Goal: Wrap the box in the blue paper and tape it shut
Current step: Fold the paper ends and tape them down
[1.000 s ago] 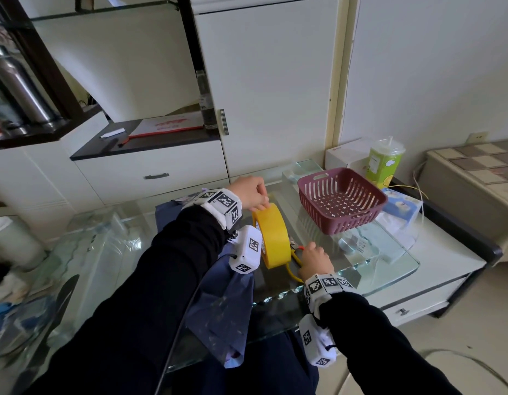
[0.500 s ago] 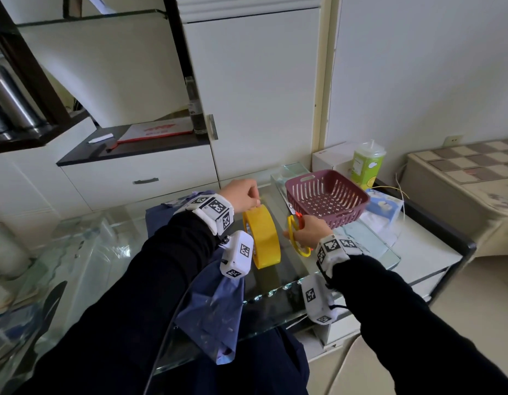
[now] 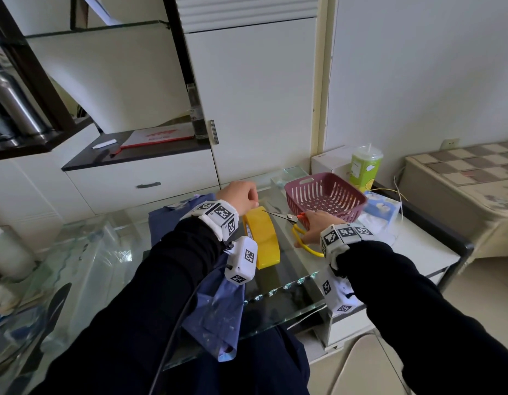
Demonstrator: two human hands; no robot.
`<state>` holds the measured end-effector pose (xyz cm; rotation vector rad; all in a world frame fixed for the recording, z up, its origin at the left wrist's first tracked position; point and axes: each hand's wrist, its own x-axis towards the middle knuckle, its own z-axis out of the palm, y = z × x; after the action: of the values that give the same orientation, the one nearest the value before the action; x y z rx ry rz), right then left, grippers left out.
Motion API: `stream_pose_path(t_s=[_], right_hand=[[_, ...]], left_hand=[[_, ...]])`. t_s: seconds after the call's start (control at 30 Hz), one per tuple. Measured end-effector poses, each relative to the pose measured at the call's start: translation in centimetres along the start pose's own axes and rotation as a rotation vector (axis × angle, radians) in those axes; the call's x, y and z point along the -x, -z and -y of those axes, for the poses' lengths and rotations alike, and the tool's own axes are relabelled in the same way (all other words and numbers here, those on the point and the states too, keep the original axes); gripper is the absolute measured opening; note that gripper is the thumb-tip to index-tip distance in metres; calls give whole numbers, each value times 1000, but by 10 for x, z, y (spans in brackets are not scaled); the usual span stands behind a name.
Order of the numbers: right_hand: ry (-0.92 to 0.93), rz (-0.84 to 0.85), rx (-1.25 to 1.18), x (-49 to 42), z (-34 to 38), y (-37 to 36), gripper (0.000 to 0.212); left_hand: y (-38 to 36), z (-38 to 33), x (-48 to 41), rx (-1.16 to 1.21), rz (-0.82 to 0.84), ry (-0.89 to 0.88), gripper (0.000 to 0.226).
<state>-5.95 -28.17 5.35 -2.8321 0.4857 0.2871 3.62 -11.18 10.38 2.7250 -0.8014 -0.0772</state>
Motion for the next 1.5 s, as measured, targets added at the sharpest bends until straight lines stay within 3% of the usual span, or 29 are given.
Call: stream_pose_path(t_s=[0.17,0.47,0.67,0.83,1.0,1.23,1.5], right_hand=[[36,-38,99,-5,12,14,69],[125,-152,244,-16,26,34,48],[132,-256,363,-18,24,39,29],[189,-351,494,-19,28,37,27],[163,-310,345,-17,33,31,29],[-93,11,-314,-14,26,-17,46],[-292,123,-379,-2,33,-77,35]], left_hand=[[-2,1,2,-42,-69,-71,5],[1,-2,0,-87,-103,-144,12],[-2,-3,-1,-35,-62,-103,6],[-2,2,1,8,-29,-63,3],[-1,9,2,83,-27,23,3],[1,22,4,282,-24,165,27],[0,17,3,285,-23,177,25]])
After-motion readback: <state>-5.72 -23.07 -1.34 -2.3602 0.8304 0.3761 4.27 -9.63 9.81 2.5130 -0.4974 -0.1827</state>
